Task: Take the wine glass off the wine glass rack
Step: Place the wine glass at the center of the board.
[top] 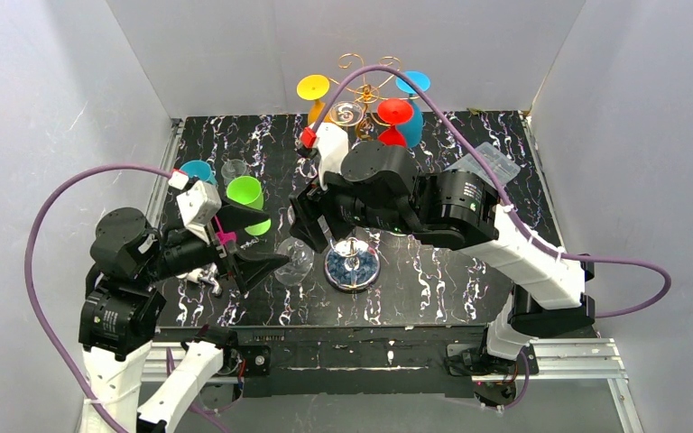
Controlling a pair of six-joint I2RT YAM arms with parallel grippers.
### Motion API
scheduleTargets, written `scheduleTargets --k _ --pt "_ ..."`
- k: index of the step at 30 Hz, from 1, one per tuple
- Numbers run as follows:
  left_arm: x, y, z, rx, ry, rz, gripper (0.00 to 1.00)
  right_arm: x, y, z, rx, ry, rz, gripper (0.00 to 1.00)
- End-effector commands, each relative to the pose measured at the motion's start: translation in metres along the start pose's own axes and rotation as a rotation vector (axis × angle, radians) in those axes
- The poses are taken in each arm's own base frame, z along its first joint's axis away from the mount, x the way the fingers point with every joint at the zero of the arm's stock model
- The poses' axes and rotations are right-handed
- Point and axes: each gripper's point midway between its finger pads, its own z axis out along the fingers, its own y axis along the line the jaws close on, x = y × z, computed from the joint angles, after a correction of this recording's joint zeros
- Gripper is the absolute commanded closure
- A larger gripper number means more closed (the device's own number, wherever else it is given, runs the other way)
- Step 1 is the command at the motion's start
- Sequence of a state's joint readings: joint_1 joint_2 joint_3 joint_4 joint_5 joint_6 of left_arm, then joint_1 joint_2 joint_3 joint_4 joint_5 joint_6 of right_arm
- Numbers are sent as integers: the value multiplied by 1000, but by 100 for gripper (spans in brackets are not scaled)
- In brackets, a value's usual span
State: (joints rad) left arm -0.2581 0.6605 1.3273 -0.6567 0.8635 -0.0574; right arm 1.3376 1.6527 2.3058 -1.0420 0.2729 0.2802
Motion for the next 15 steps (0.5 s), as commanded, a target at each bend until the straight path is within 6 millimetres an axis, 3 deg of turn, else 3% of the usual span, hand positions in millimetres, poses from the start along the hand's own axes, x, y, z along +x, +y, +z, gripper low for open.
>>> scheduleTargets --k 1,15 --pt "-12 -4 7 59 -61 48 6 -41 12 -32 -74 -164 64 63" --pt "-13 5 19 81 -116 22 32 -48 16 -38 -103 -193 85 63"
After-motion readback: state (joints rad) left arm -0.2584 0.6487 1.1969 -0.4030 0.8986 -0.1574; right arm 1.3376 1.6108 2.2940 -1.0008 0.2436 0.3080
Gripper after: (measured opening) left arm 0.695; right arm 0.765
